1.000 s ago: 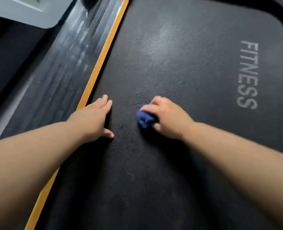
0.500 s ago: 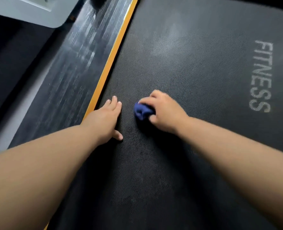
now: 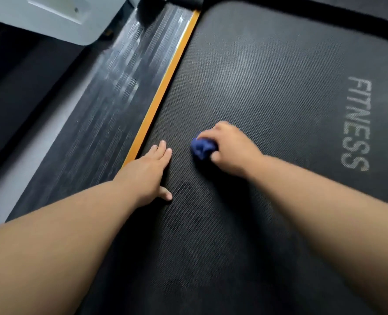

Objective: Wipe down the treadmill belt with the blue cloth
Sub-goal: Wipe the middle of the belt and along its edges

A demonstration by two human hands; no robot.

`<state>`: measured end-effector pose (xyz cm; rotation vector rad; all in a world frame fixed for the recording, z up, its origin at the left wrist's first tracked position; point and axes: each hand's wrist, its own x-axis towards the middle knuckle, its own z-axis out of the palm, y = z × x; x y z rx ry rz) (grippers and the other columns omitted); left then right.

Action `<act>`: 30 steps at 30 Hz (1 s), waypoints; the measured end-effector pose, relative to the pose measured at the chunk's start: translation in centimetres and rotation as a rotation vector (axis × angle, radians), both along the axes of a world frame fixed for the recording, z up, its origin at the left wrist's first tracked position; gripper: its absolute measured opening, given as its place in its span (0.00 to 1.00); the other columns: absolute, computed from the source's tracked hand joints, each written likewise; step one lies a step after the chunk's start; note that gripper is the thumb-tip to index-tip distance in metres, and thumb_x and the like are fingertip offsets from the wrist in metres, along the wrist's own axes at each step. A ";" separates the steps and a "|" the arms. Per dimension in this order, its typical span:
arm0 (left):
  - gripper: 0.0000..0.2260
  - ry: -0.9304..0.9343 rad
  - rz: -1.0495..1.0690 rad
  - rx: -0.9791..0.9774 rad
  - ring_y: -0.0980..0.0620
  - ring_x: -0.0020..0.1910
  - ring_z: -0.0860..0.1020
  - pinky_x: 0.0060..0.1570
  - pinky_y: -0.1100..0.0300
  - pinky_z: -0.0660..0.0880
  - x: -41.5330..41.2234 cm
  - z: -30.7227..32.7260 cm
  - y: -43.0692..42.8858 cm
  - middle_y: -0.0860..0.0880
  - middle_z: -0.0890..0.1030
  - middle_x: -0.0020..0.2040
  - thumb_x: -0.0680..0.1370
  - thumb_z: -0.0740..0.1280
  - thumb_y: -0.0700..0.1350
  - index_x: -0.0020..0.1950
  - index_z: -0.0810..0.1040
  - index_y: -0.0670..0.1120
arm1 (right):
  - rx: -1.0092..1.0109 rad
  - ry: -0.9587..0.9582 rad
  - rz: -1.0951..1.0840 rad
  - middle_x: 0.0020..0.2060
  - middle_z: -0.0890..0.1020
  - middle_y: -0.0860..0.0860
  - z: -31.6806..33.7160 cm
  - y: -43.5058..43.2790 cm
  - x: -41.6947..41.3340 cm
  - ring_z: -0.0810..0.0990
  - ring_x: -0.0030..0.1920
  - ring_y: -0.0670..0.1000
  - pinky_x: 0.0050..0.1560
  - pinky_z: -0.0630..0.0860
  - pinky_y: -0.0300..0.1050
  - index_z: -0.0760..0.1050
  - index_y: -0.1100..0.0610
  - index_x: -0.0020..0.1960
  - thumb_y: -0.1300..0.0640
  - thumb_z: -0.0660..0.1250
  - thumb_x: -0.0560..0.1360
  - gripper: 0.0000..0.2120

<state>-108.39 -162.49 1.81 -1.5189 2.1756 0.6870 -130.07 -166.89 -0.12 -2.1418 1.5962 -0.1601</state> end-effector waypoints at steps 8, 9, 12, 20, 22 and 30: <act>0.32 0.101 -0.234 -0.363 0.43 0.68 0.70 0.64 0.47 0.70 3.7 1.9 0.4 0.45 0.69 0.72 0.71 0.73 0.54 0.72 0.68 0.47 | -0.060 0.050 -0.169 0.54 0.73 0.56 -0.3 1.2 2.9 0.71 0.57 0.59 0.54 0.71 0.47 0.77 0.52 0.57 0.58 0.64 0.69 0.17; 0.30 0.092 -0.248 -0.449 0.42 0.67 0.72 0.64 0.45 0.69 5.2 2.0 0.5 0.43 0.72 0.69 0.70 0.73 0.54 0.69 0.72 0.45 | -0.047 0.004 -0.044 0.53 0.73 0.55 -0.4 3.2 3.7 0.72 0.56 0.58 0.54 0.72 0.47 0.78 0.52 0.56 0.58 0.65 0.68 0.17; 0.37 -0.001 -0.112 -0.354 0.45 0.76 0.57 0.72 0.48 0.56 8.5 1.3 2.1 0.45 0.57 0.77 0.73 0.61 0.65 0.76 0.59 0.47 | 0.015 -0.029 0.184 0.53 0.75 0.53 -0.1 4.1 3.5 0.72 0.55 0.56 0.55 0.73 0.47 0.77 0.49 0.60 0.57 0.64 0.67 0.21; 0.38 -0.054 0.155 -0.489 0.48 0.77 0.50 0.73 0.43 0.45 6.0 -2.7 4.7 0.48 0.51 0.78 0.71 0.49 0.65 0.78 0.53 0.48 | -0.110 0.080 -0.341 0.55 0.74 0.58 -0.8 -0.7 5.0 0.73 0.56 0.61 0.57 0.72 0.47 0.78 0.52 0.57 0.58 0.61 0.68 0.18; 0.35 0.033 0.186 -0.473 0.50 0.77 0.51 0.73 0.47 0.45 6.7 -2.4 4.5 0.50 0.52 0.78 0.72 0.47 0.61 0.78 0.54 0.49 | -0.097 0.002 -0.033 0.54 0.75 0.56 -0.9 3.5 7.4 0.72 0.54 0.60 0.56 0.72 0.48 0.78 0.52 0.55 0.56 0.61 0.66 0.19; 0.26 0.248 0.164 -0.534 0.52 0.75 0.58 0.73 0.53 0.48 8.5 -2.7 3.7 0.51 0.60 0.76 0.77 0.47 0.50 0.75 0.63 0.46 | -0.095 -0.108 -0.406 0.60 0.74 0.56 0.0 -1.6 5.4 0.71 0.62 0.58 0.61 0.69 0.47 0.70 0.53 0.65 0.63 0.64 0.67 0.26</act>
